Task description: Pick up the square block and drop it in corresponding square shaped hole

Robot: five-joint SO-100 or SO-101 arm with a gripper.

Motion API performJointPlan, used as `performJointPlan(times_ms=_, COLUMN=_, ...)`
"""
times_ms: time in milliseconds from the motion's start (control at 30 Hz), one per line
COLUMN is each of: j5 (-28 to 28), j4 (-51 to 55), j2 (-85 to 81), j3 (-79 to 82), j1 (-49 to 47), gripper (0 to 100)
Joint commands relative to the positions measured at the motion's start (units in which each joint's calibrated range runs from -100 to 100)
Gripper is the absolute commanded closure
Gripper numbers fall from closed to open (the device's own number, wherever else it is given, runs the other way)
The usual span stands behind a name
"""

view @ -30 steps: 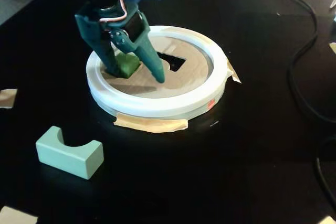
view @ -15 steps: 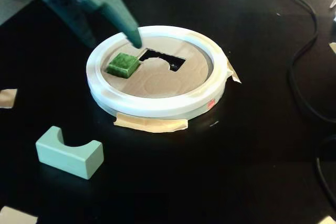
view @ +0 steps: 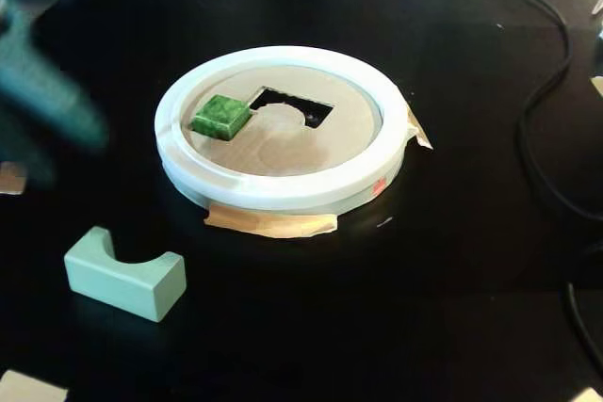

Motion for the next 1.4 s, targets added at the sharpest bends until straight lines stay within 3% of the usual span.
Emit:
performJointPlan(times_ms=0, j5=1.71, j4=-8.94, j2=-16.63, j3=17.11, j1=5.24, gripper=22)
performJointPlan(times_ms=233, j5=1.81, j4=-8.63, j2=-26.13, j3=28.22, j1=5.99, gripper=22)
performJointPlan(times_ms=1367, j5=1.76, j4=-7.83, j2=-26.13, j3=31.05, j1=5.99, gripper=22)
